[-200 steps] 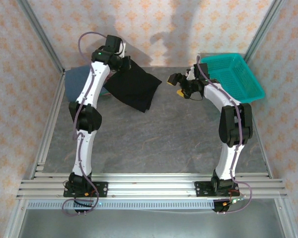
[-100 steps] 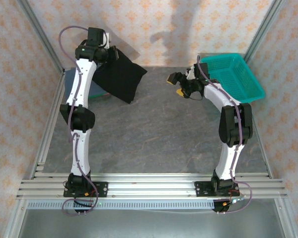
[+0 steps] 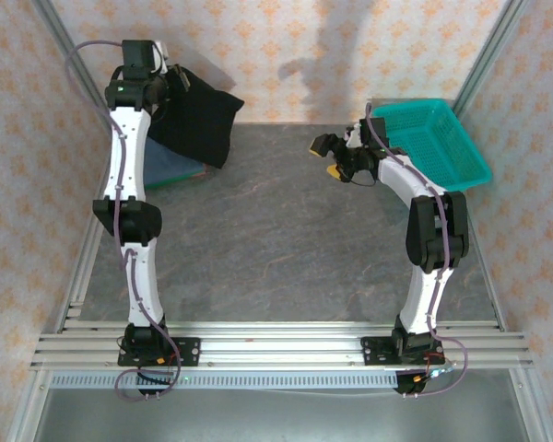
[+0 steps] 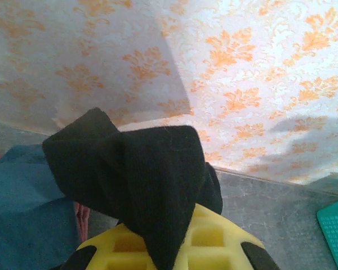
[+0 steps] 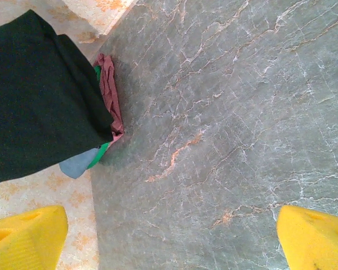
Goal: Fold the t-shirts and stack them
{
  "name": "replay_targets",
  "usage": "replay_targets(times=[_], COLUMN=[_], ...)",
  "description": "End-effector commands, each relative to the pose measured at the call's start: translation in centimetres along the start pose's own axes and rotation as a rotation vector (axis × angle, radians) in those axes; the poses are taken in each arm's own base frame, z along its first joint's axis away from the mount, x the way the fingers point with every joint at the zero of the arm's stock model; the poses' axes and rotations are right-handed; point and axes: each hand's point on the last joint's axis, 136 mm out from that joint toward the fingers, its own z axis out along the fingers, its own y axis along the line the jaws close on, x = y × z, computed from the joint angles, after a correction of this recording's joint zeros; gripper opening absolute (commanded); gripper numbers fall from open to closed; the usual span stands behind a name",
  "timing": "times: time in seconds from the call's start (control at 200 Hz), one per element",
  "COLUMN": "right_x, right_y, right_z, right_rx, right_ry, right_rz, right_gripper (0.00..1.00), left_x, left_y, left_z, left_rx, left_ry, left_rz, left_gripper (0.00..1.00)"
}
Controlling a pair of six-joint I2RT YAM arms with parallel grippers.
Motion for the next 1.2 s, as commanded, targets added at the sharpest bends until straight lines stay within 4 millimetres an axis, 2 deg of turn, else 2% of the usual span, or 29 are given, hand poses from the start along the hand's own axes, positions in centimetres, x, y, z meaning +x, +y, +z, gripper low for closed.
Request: replay_targets(times=[0.0,0.225,0.585,0.731,1.016,1.196], right_x=[0.4,0.5,0.6,0.6,1.0,1.5], right_y=[-0.1,-0.4,-0.7,-0.9,-1.6,-2.4], right_z=[0.5,0.6,0.6,0.8,0.8,0.7], right_rx=[-0.022,-0.021,-0.017,-0.011,0.021,0.058], right_ry=[0.012,0.014,0.008,0.008,0.020,0.035], right_rz=[0.005,0.017,0.036,0.046,0.065,0.079], right_gripper=[0.96,0.98,0.98,0.99,0.99,0.99], left_x=[-4.7,-4.8,-3.5,-1.6,2.3,4.2], left_y=[-1.7,1.9,8.4,11.4,20.5,24.6], left_z=[-5.1,-5.4,-4.7,-3.7,-1.1,0.9], left_rx=[0.059,-0.012,-0.111,-0.153,-0.260,-0.284], left_ry=[-0.149,-0.129,-0.048,0.017,0.087,0.141], left_rz=[0.025,0.012,-0.049,-0.083,-0.231,-0.270], left_gripper=[0.00,0.00,0.00,0.00,0.00,0.00])
